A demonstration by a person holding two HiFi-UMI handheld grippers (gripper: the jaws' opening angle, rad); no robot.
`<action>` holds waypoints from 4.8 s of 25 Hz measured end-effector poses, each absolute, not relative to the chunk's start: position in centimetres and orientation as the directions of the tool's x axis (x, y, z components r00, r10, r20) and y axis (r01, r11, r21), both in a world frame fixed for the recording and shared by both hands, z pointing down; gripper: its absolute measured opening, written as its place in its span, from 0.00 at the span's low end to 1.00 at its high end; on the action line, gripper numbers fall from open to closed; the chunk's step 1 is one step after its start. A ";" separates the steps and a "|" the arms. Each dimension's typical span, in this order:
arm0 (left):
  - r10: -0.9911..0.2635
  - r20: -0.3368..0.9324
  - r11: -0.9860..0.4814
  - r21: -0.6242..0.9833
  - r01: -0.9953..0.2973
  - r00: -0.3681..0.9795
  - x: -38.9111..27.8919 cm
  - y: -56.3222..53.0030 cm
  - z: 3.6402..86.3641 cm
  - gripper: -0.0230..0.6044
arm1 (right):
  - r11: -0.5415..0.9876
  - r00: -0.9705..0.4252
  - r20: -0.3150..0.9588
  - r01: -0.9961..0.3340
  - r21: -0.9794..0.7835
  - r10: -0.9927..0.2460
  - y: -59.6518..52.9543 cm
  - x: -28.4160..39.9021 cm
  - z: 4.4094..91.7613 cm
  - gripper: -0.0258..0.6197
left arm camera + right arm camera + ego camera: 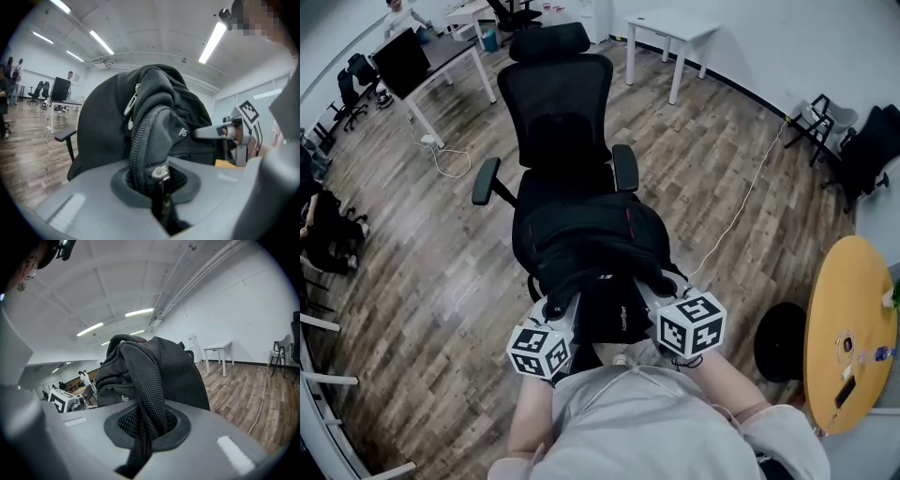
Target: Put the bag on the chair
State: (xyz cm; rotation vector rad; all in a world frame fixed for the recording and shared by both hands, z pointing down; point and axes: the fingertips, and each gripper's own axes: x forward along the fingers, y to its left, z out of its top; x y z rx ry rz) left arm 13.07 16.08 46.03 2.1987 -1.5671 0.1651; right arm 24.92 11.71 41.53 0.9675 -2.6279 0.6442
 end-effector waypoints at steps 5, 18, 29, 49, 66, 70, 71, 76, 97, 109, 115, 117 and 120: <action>-0.848 0.343 -0.316 0.283 -0.906 0.403 9.2 10.4 46.9 0.10 | 0.642 -0.711 0.401 -0.699 -0.315 -0.578 6.7 21.2 42.3 0.06; -0.774 0.345 -0.436 0.318 -0.842 0.531 -8.8 -7.4 46.7 0.10 | 0.531 -0.616 0.435 -0.788 -0.313 -0.657 -9.4 3.6 42.0 0.06; -0.759 0.380 -0.444 0.293 -0.847 0.529 -19.1 -16.9 47.5 0.10 | 0.496 -0.612 0.457 -0.791 -0.358 -0.646 -18.6 -6.4 43.5 0.06; -0.740 0.477 -0.308 0.388 -0.869 0.474 -21.1 -34.3 58.0 0.10 | 0.513 -0.650 0.558 -0.756 -0.406 -0.516 -37.6 -8.9 53.5 0.06; -0.706 0.566 -0.244 0.369 -0.897 0.426 -21.4 -43.2 65.7 0.09 | 0.488 -0.666 0.579 -0.743 -0.458 -0.470 -47.2 -9.1 62.2 0.06; -0.705 0.574 -0.218 0.382 -0.898 0.415 -21.6 -43.8 66.7 0.09 | 0.495 -0.680 0.576 -0.730 -0.472 -0.453 -47.9 -9.3 63.0 0.07; -0.704 0.579 -0.213 0.381 -0.900 0.411 -21.7 -43.9 67.0 0.09 | 0.494 -0.682 0.577 -0.728 -0.475 -0.450 -48.1 -9.3 63.3 0.07; -0.699 0.598 -0.199 0.366 -0.909 0.393 -22.0 -44.1 68.0 0.10 | 0.494 -0.687 0.576 -0.723 -0.483 -0.442 -48.6 -9.5 64.3 0.08; -0.705 0.606 -0.202 0.325 -0.924 0.368 -22.2 -40.7 68.7 0.23 | 0.516 -0.607 0.613 -0.782 -0.350 -0.505 -46.0 -9.6 65.1 0.32; -0.762 0.544 -0.182 0.342 -0.922 0.352 -23.1 -36.5 66.2 0.47 | 0.493 -0.535 0.574 -0.835 -0.246 -0.620 -42.4 -8.3 63.1 0.78; -0.798 0.510 -0.181 0.308 -0.934 0.322 -23.3 -33.9 64.1 0.49 | 0.478 -0.525 0.566 -0.843 -0.245 -0.636 -39.1 -7.2 62.2 0.79; -0.794 0.518 -0.197 0.277 -0.940 0.319 -23.2 -32.9 63.8 0.49 | 0.472 -0.522 0.561 -0.846 -0.246 -0.642 -38.0 -7.1 61.7 0.78; -0.790 0.527 -0.221 0.235 -0.947 0.315 -22.9 -31.0 63.3 0.49 | 0.467 -0.516 0.552 -0.851 -0.241 -0.654 -36.3 -7.0 60.8 0.78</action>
